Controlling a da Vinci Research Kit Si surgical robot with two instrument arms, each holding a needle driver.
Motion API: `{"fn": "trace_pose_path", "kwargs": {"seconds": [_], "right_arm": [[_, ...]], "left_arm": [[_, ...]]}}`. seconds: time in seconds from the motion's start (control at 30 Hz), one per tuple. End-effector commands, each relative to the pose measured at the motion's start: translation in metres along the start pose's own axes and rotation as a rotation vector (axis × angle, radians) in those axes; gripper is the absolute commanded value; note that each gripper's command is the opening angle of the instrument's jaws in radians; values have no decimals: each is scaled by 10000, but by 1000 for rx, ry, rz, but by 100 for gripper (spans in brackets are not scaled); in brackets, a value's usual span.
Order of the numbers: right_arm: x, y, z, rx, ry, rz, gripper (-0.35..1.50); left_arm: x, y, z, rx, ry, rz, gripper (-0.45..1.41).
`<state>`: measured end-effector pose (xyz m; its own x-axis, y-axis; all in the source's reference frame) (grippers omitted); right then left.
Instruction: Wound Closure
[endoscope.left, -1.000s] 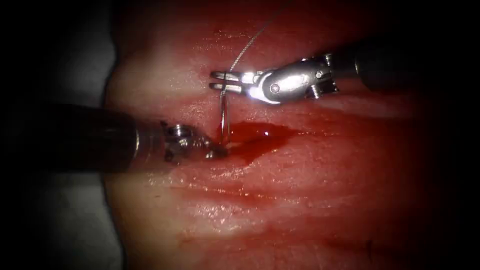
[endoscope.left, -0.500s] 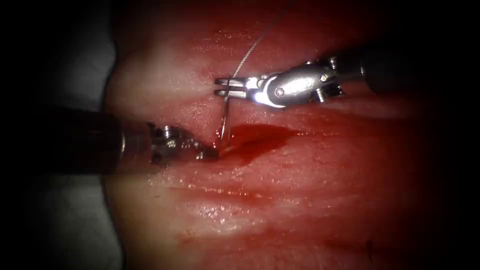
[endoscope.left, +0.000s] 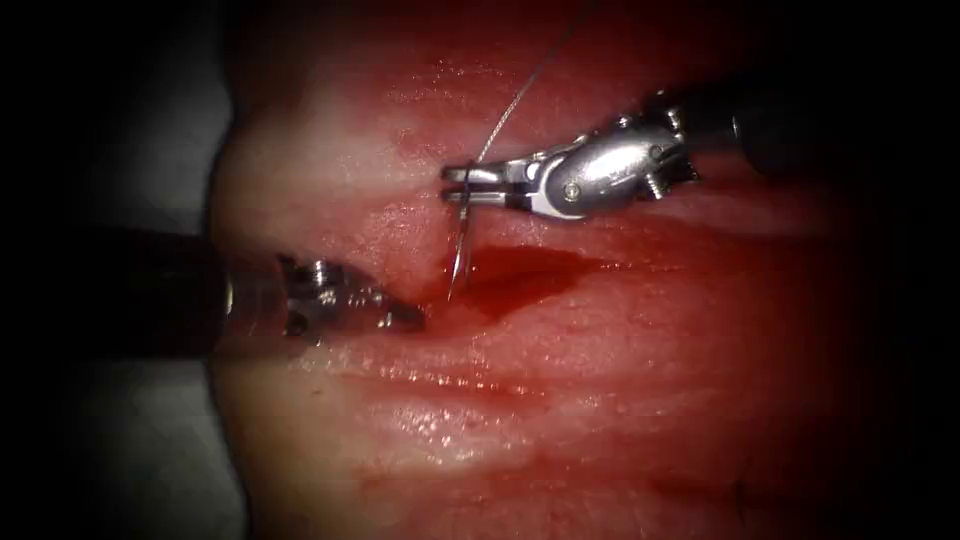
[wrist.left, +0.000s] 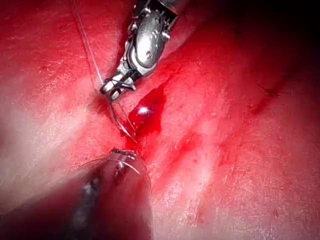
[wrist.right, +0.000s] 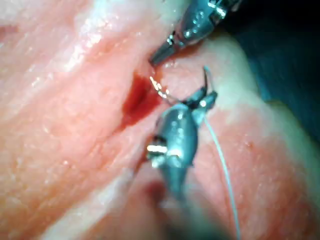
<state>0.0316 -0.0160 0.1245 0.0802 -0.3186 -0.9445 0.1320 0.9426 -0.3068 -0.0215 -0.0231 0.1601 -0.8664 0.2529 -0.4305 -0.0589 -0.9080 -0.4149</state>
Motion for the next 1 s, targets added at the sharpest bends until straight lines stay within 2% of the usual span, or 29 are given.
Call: {"fn": "trace_pose_path", "kwargs": {"seconds": [0.03,0.23,0.33,0.6,0.77,1.0], "right_arm": [[-1,-9,10,24,3,-20,-35],[0,-2,9,8,-53,-131,-35],[-1,-3,9,31,-107,-174,-35],[-4,-4,9,56,-178,-240,-35],[-3,-9,13,58,-181,-249,-35],[-2,-26,31,128,-167,-281,-35]], "left_arm": [[-1,7,11,-5,0,-1,20],[-1,8,11,-5,0,-1,20],[-2,9,12,-4,0,-1,19],[-2,12,13,-3,2,0,15],[-1,15,12,-3,8,0,15],[12,16,2,7,38,-11,9]]}}
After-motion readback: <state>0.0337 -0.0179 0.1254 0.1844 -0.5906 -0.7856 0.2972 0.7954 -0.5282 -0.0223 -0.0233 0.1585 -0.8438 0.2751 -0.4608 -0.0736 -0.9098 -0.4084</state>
